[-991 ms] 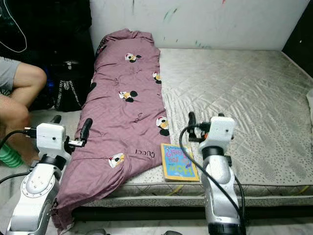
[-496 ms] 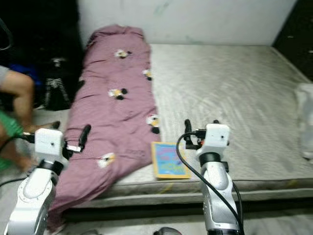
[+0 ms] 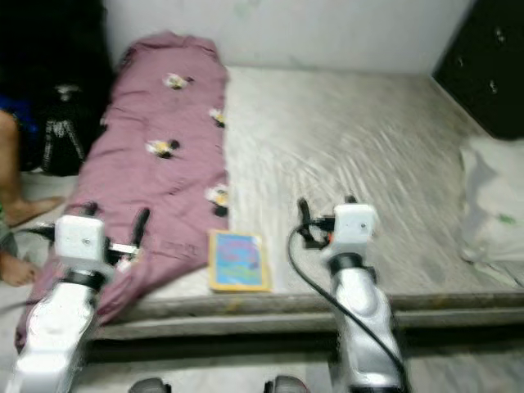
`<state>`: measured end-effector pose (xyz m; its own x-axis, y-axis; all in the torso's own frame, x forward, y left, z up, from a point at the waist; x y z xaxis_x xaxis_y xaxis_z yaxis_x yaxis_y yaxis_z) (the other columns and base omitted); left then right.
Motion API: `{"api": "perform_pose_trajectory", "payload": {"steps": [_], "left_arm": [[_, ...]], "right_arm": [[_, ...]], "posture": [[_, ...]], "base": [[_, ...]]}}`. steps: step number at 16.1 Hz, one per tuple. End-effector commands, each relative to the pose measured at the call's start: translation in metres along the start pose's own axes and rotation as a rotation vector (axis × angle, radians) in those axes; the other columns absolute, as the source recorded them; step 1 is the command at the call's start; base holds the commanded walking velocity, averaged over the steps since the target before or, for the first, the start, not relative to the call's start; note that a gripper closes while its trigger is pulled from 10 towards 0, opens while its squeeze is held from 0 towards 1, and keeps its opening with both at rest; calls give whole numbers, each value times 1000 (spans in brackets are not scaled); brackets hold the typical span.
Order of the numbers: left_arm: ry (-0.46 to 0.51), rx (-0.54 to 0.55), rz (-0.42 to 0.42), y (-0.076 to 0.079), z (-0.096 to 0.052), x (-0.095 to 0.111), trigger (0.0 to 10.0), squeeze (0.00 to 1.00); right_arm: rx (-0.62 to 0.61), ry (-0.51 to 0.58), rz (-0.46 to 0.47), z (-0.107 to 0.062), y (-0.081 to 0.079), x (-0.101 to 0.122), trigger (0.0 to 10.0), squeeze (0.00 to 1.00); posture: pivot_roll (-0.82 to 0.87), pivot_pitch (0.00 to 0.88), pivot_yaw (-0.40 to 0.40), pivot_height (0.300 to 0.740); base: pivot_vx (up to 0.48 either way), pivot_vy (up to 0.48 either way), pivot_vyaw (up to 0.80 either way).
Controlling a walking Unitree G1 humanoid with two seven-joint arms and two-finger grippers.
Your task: Clean up the room
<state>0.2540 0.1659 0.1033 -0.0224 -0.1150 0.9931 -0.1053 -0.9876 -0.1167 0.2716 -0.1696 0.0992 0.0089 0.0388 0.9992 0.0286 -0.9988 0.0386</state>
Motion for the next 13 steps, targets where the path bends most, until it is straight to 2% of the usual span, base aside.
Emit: {"api": "perform_pose_trajectory", "payload": {"steps": [1,3,6,9,13], "left_arm": [[8,3,16,-5,-1,4,10000,0],[6,0,17,-5,-1,3,10000,0],[5,-1,17,-5,-2,4,10000,0],[7,4,-1,-2,-3,4,10000,0],[19,-49,-3,6,9,8,10000,0]], "right_arm": [[13,30,-5,2,-2,9,10000,0],[12,22,1,1,-2,8,10000,0],[13,10,13,1,-1,7,10000,0],[10,7,24,1,0,7,10000,0],[-42,24,40,0,4,9,10000,0]], "posture": [[6,37,-63,740],[5,39,-65,740],[9,43,-68,740],[8,46,-63,740],[-24,40,-9,740]], "base": [[0,-431,500],[0,-433,503],[0,-404,0],[0,0,0],[0,0,0]]}}
Point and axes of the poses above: a point about 5 cm out from each wrist's last joint towards the gripper, its own z axis pointing out of the wrist towards the gripper, its own x axis along the axis of the wrist's last joint, y = z × x, the point moved 2 cm from there along z, pointing out of the wrist towards the gripper, and after that the axes turned 1 degree about -z, right-handed, at the moved point
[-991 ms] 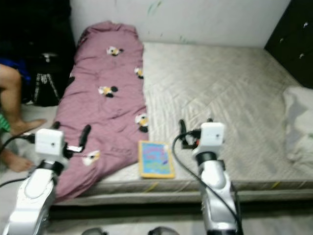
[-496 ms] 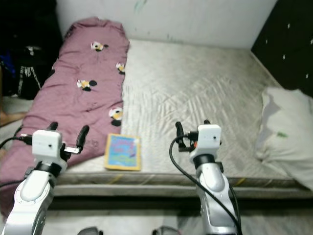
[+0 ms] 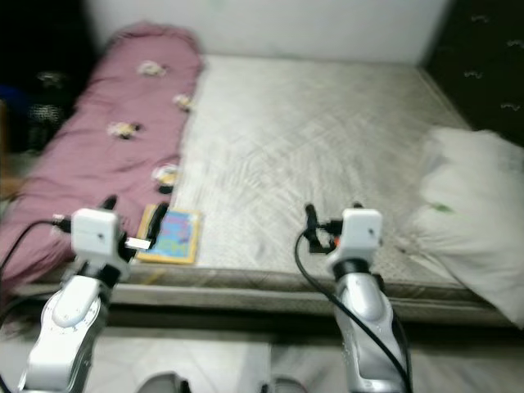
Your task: Clean up the room
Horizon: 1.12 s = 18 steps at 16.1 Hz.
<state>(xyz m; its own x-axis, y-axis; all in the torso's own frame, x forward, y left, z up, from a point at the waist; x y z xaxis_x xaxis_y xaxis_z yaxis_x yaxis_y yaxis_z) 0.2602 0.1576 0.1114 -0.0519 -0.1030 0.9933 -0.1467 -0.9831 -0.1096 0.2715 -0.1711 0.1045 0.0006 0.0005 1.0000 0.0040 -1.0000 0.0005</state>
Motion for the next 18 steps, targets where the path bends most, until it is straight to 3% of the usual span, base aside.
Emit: {"api": "perform_pose_trajectory", "payload": {"steps": [1,4,15,18], "left_arm": [[-4,-23,5,1,6,1,10000,0],[0,-30,6,2,9,2,10000,0],[-13,55,-4,-3,-7,-3,10000,0],[-15,51,-7,-3,-5,-3,10000,0]], "right_arm": [[-31,19,0,-2,4,4,10000,0],[-30,18,-10,-3,4,4,10000,0],[57,7,-27,11,-7,5,10000,0],[64,8,-34,13,-9,5,10000,0]], "posture": [[-30,39,-3,740],[-36,37,-4,740],[32,55,-86,740],[32,55,-83,740]], "base": [[0,0,0],[0,0,0],[0,0,0],[0,0,0]]}}
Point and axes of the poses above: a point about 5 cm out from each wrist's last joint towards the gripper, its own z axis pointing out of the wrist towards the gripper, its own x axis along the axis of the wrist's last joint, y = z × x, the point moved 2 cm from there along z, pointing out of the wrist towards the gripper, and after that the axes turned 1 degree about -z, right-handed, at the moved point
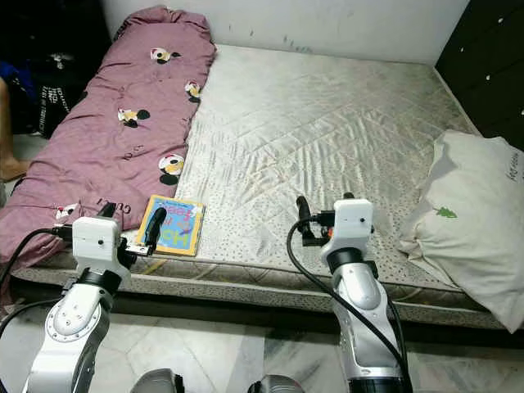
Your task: Clean up the room
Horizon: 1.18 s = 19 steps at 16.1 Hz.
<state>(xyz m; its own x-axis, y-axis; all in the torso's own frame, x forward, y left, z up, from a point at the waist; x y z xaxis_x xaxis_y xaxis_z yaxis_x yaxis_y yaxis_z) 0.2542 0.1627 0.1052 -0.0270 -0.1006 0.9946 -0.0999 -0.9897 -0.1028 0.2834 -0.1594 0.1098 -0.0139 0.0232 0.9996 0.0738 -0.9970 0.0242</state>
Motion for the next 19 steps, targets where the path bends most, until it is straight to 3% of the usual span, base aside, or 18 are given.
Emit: {"api": "perform_pose_trajectory", "payload": {"steps": [1,6,19], "left_arm": [[9,3,0,0,2,4,10000,0],[24,-41,-24,5,3,7,10000,0],[27,-72,-35,8,2,7,10000,0]], "right_arm": [[-6,-5,-11,1,2,0,10000,0],[-20,-8,-5,1,4,-1,10000,0],[-26,-10,-3,0,5,-1,10000,0]], "posture": [[30,54,-82,740],[24,58,-74,740],[21,63,-72,740]], "base": [[0,0,0],[0,0,0],[331,0,0]]}}
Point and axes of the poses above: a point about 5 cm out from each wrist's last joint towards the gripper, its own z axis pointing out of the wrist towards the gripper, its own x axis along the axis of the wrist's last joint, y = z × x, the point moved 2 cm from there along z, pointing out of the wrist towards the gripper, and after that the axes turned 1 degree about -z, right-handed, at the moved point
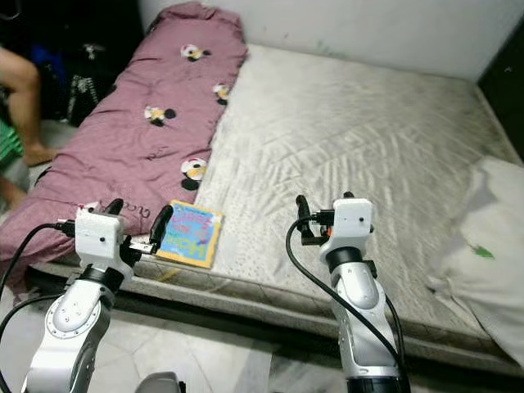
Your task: Clean up the room
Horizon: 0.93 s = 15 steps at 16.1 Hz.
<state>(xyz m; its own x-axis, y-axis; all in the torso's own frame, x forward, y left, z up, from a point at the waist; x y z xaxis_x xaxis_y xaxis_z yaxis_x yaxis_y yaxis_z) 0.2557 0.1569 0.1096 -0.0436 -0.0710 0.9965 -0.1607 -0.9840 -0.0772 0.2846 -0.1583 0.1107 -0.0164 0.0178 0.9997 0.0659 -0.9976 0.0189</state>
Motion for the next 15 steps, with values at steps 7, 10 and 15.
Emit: {"api": "perform_pose_trajectory", "payload": {"steps": [7,10,15], "left_arm": [[-14,26,11,1,1,0,10000,0],[-18,35,12,-1,2,-1,10000,0],[-7,21,28,1,3,1,10000,0]], "right_arm": [[-32,-11,1,-1,8,-1,10000,0],[-37,-13,2,-1,9,-2,10000,0],[-42,-20,11,1,10,-3,10000,0]], "posture": [[19,60,-68,740],[20,58,-68,740],[20,51,-70,740]], "base": [[221,0,0],[0,0,0],[0,-52,-268]]}}
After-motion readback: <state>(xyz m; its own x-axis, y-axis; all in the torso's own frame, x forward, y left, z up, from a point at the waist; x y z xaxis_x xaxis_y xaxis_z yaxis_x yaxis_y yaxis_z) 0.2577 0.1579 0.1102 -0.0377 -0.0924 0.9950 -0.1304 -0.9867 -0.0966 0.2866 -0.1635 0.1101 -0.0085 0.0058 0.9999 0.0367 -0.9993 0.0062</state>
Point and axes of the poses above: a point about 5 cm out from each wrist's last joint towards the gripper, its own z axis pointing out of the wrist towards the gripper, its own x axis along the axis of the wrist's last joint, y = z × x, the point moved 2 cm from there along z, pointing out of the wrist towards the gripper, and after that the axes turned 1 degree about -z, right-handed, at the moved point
